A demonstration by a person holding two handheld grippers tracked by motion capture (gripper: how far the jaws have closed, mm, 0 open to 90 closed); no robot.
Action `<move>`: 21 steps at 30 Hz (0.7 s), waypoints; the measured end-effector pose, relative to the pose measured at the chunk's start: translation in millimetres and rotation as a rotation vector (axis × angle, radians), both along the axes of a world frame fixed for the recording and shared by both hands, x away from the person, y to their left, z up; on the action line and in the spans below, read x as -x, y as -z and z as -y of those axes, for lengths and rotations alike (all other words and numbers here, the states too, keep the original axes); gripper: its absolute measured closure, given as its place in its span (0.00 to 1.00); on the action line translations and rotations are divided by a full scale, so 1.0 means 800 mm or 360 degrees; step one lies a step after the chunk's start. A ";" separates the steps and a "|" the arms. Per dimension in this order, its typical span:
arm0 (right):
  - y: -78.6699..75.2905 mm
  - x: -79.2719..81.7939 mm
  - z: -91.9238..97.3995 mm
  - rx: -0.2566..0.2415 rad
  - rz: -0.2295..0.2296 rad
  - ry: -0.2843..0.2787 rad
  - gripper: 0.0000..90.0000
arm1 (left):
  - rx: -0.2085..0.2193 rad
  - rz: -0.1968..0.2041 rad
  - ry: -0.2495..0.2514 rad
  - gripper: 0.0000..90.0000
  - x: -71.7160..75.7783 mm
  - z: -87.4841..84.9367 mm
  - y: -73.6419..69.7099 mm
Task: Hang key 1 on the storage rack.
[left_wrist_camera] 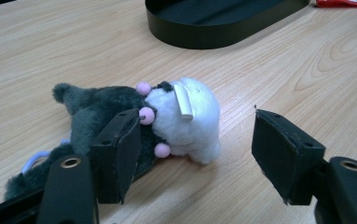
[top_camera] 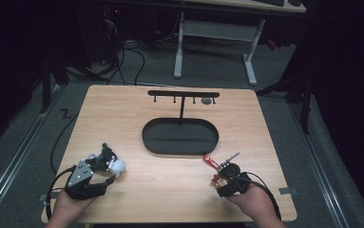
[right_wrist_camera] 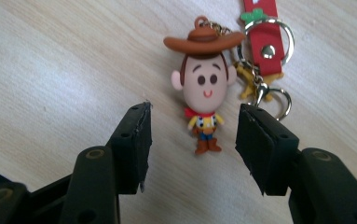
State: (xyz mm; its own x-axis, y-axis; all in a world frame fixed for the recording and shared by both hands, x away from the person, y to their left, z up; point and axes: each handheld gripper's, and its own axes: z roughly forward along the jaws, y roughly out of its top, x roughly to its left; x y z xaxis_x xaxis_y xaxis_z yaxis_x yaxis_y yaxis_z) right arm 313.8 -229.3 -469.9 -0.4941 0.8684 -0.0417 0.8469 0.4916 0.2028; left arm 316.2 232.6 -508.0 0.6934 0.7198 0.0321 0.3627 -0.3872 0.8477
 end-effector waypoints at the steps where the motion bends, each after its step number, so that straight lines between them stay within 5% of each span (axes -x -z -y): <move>1: 0.001 -0.001 -0.001 -0.0003 -0.0007 -0.0004 0.51 | -0.0004 -0.0003 0.0008 0.37 0.000 0.001 0.000; 21: 0.022 -0.025 -0.017 0.0086 -0.0030 -0.0042 0.53 | -0.0003 -0.0001 0.0033 0.37 -0.002 0.002 0.000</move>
